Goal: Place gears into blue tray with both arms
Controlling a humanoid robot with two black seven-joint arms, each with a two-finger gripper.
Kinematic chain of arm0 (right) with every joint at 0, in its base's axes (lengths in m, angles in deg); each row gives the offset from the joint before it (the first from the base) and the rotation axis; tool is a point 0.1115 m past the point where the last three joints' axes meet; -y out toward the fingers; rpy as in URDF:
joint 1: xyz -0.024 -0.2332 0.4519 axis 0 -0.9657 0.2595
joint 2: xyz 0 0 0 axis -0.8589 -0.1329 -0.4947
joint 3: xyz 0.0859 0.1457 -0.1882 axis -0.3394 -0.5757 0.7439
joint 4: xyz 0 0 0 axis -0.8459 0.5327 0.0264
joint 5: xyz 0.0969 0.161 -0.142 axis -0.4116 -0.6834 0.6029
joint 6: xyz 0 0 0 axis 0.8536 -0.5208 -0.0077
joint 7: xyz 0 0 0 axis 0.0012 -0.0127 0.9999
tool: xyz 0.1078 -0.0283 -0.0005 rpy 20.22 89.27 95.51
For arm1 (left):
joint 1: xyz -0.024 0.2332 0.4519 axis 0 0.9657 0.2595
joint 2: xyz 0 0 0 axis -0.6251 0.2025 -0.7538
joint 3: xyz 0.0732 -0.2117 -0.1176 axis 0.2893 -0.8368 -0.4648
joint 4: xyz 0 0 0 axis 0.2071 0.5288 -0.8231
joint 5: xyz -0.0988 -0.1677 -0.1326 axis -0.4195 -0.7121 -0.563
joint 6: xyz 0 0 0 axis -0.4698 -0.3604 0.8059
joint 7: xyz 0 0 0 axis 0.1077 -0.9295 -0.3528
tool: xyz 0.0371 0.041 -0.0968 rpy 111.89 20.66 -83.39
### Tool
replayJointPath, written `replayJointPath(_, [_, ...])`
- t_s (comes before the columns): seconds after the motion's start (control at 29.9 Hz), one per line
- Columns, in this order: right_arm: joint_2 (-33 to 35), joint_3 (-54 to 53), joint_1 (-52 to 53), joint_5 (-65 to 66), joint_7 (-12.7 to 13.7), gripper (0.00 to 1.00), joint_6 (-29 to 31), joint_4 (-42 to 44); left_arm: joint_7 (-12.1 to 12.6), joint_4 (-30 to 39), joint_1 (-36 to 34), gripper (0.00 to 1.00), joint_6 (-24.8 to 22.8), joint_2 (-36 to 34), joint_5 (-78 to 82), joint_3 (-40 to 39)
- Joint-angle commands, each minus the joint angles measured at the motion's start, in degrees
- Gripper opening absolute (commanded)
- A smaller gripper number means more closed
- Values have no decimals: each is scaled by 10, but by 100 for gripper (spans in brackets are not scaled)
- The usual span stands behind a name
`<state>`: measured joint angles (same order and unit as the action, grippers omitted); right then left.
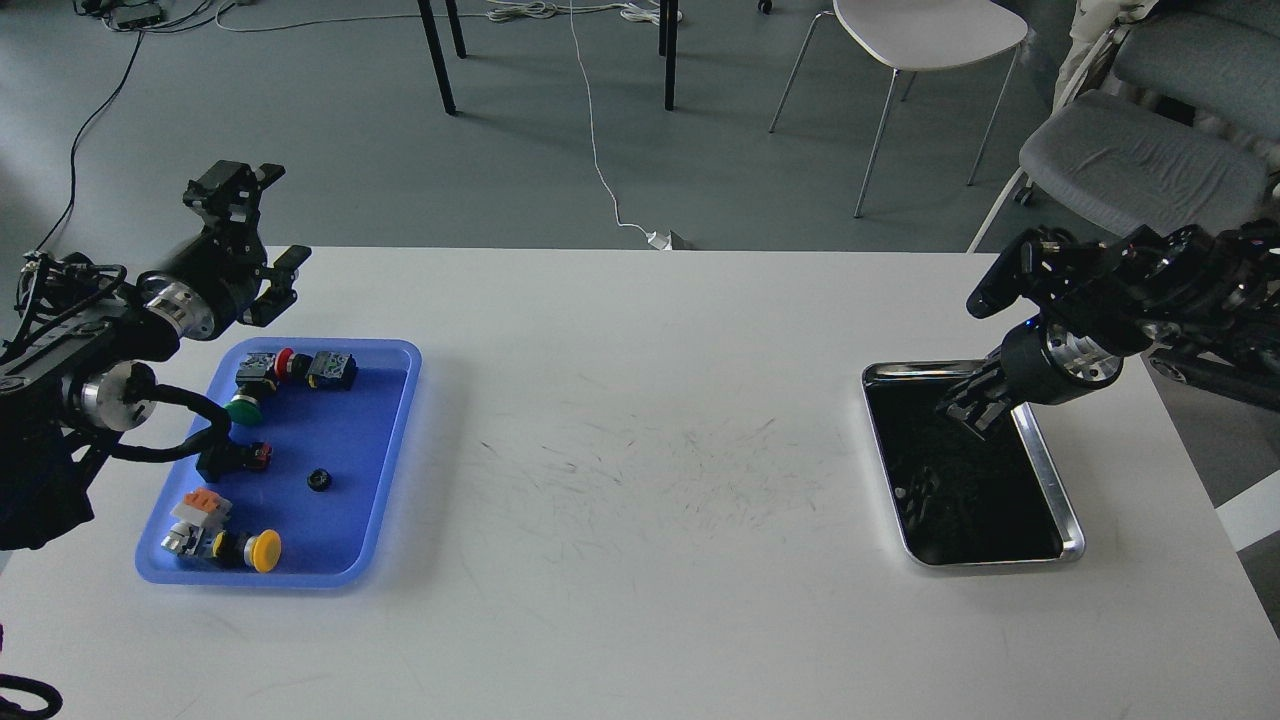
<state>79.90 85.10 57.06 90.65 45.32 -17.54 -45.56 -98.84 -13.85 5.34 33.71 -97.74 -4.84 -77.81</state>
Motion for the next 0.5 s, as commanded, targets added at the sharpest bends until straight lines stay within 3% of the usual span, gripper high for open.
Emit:
replayJointPath(0.0, [-40,-19,40,-34,0,1,0,11,1,0,-2,99,0,0,0,0])
replayJointPath(0.3, [-155,-73,63,-72,0,1,-18,68,2,5,-3,99,-5,-46,0,2])
replayJointPath(0.47, [-209,-103,34,-73,0,1,-56,89,1,8,-2,99,-7,-72,0,2])
